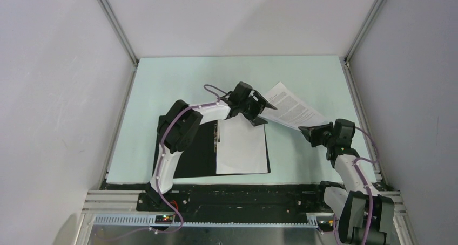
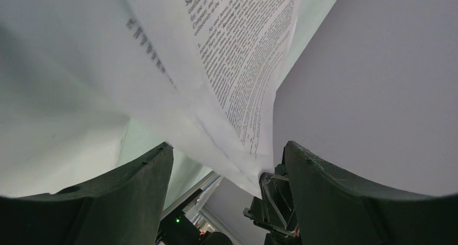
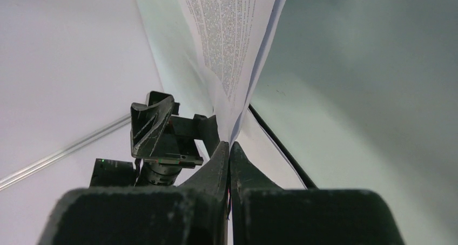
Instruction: Put the files into the folder
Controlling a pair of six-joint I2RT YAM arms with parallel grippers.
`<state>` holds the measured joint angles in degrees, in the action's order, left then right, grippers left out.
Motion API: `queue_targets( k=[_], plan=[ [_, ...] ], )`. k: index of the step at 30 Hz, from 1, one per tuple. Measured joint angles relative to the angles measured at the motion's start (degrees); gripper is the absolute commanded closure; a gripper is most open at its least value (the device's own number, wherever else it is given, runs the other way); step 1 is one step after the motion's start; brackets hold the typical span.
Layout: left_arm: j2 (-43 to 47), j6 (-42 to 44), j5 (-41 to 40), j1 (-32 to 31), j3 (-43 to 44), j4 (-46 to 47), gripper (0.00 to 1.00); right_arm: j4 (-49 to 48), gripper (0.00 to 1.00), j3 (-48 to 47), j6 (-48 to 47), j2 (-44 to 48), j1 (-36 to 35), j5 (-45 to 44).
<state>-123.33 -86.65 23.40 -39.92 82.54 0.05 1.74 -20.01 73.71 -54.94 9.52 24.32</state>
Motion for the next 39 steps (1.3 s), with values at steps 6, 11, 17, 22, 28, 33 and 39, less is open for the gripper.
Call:
queue_targets(
  k=[6, 11, 17, 22, 28, 33, 39],
  plan=[
    [-3.0, 0.7, 0.3, -0.5, 4.4, -1.2, 0.23, -0.1, 1.0, 0.0, -1.6, 0.3, 3.0, 4.1],
    [-5.4, 0.7, 0.3, -0.5, 6.7, -1.9, 0.38, 1.3, 1.0, 0.0, -2.9, 1.8, 4.3, 6.5],
    [-7.8, 1.2, -0.7, -0.5, 10.8, -4.4, 0.74, 4.3, 1.0, 0.0, -5.4, 3.7, 3.7, 8.4],
    [-8.1, 3.0, -1.4, -0.3, 13.8, -5.8, 1.0, 7.5, 0.65, 0.0, -9.0, 4.8, 2.9, 9.2],
    [-7.9, 13.5, -1.6, 0.9, 16.8, -10.0, 1.0, 12.3, 0.22, -0.5, -15.8, 5.1, 2.1, 11.0],
    [-4.6, 27.6, 1.2, 3.8, 16.9, -16.9, 1.0, 14.5, 0.11, -6.4, -20.1, 6.5, 0.4, 11.8],
    [9.1, 43.3, 3.8, 5.6, 15.0, -26.7, 1.0, 5.0, 0.09, -19.3, -25.8, 0.1, -0.1, 16.0]
  ],
)
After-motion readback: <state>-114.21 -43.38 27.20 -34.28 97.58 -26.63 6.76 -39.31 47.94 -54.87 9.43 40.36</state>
